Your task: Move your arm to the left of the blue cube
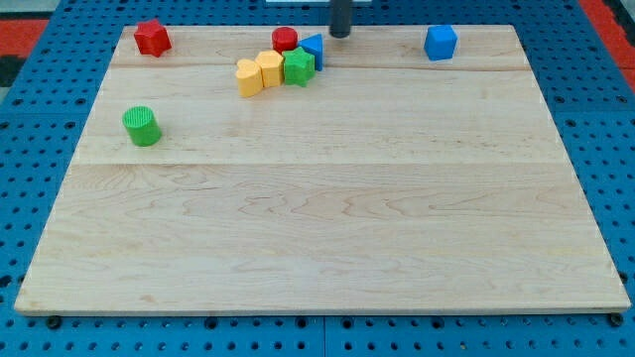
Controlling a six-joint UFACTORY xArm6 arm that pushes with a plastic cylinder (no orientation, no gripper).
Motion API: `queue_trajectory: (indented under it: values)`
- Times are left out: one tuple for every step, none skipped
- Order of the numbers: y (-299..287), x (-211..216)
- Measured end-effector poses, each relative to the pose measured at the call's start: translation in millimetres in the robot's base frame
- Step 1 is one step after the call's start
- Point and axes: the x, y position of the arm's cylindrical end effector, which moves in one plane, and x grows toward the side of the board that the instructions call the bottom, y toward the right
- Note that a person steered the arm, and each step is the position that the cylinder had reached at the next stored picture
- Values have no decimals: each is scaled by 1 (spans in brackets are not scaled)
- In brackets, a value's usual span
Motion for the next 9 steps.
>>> queue_trajectory:
  values:
    - [-23, 33]
    - [-30, 68]
    - [-30, 88]
    - [-29, 106]
    - [-5, 105]
    - [35, 94]
    - [56, 58]
    - [59, 54]
    - [59, 54]
